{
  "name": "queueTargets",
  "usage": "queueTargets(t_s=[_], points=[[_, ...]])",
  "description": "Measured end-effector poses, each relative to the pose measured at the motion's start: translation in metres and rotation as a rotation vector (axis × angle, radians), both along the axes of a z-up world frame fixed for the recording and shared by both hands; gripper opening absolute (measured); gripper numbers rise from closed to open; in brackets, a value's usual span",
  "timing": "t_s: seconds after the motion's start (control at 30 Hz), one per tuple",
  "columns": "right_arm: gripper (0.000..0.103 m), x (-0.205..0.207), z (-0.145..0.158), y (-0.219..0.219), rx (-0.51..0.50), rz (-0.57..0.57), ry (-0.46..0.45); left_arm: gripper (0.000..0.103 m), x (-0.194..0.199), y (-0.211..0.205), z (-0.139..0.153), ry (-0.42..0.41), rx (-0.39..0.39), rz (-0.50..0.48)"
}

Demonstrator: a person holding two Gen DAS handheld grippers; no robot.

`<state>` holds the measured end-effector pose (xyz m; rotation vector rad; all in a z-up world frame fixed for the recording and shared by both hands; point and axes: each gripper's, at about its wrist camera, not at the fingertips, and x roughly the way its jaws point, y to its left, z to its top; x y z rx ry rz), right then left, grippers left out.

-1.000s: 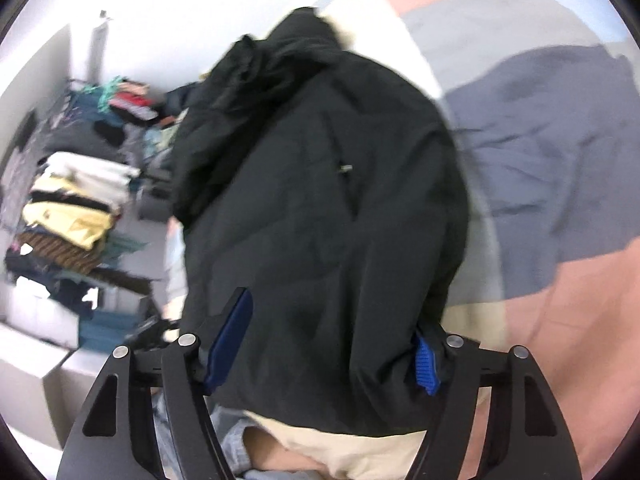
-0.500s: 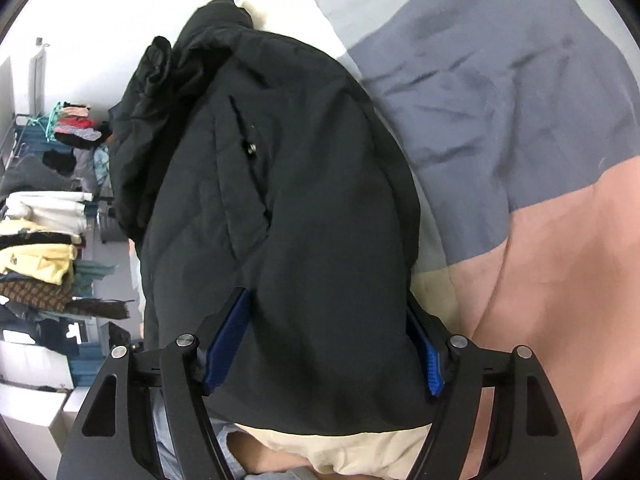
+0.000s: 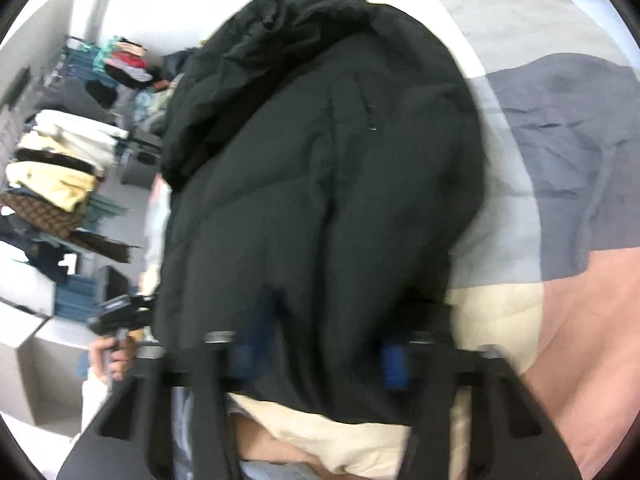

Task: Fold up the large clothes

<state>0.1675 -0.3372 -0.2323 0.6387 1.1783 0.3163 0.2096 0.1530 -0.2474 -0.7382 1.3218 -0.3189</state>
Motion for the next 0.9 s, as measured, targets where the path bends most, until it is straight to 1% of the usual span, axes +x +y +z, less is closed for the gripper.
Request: queueTargets(t_s=[0.03, 0.07, 0.1, 0.17, 0.27, 0.3, 0.33, 0.37, 0.4, 0.5, 0.57, 0.6, 0.63, 0.67, 0.73, 0.8, 0.83, 0.9], points=[[0.014, 0.0, 0.0, 0.0, -0.01, -0.006, -0.001, 0.03, -0.002, 0.002, 0.002, -0.012, -0.001, 0.002], [0.01, -0.001, 0.004, -0.001, -0.024, -0.013, -0.011, 0.026, -0.006, 0.008, 0.003, -0.021, -0.006, 0.005], [0.009, -0.001, 0.007, -0.001, -0.033, -0.017, -0.024, 0.022, -0.009, 0.014, 0.007, -0.036, -0.014, 0.016], [0.006, -0.006, 0.022, -0.002, -0.055, -0.025, -0.077, 0.018, -0.016, 0.025, 0.014, -0.066, -0.035, 0.038], [0.005, -0.012, 0.049, 0.002, -0.075, -0.035, -0.168, 0.013, -0.027, 0.04, 0.031, -0.111, -0.08, 0.081], [0.004, -0.017, 0.063, 0.008, -0.108, -0.023, -0.192, 0.011, -0.029, 0.043, 0.036, -0.119, -0.089, 0.095], [0.004, -0.017, 0.063, 0.008, -0.108, -0.023, -0.192, 0.01, -0.033, 0.047, 0.041, -0.126, -0.101, 0.107], [0.003, -0.019, 0.07, 0.009, -0.106, -0.022, -0.207, 0.009, -0.037, 0.053, 0.049, -0.141, -0.113, 0.119], [0.003, -0.023, 0.079, 0.009, -0.098, -0.027, -0.227, 0.008, -0.036, 0.052, 0.054, -0.149, -0.117, 0.125], [0.002, -0.033, 0.108, 0.004, -0.071, -0.045, -0.298, 0.006, -0.043, 0.066, 0.083, -0.194, -0.143, 0.156], [0.002, -0.04, 0.126, -0.003, -0.058, -0.05, -0.346, 0.006, -0.044, 0.073, 0.103, -0.23, -0.141, 0.168], [0.002, -0.048, 0.149, -0.005, -0.045, -0.051, -0.399, 0.005, -0.047, 0.081, 0.115, -0.25, -0.144, 0.173], [0.002, -0.048, 0.149, -0.005, -0.045, -0.051, -0.399, 0.004, -0.048, 0.085, 0.123, -0.265, -0.147, 0.177], [0.002, -0.052, 0.156, -0.006, -0.038, -0.052, -0.418, 0.004, -0.053, 0.095, 0.137, -0.291, -0.152, 0.185], [0.0, -0.062, 0.177, -0.008, -0.018, -0.058, -0.482, 0.002, -0.065, 0.114, 0.157, -0.321, -0.16, 0.188], [0.0, -0.074, 0.195, -0.011, 0.011, -0.066, -0.55, 0.0, -0.075, 0.123, 0.174, -0.352, -0.153, 0.183], [0.0, -0.084, 0.212, -0.013, 0.018, -0.071, -0.593, 0.0, -0.08, 0.126, 0.178, -0.357, -0.144, 0.176], [0.0, -0.088, 0.218, -0.012, 0.011, -0.063, -0.597, 0.0, -0.087, 0.128, 0.183, -0.362, -0.124, 0.164]])
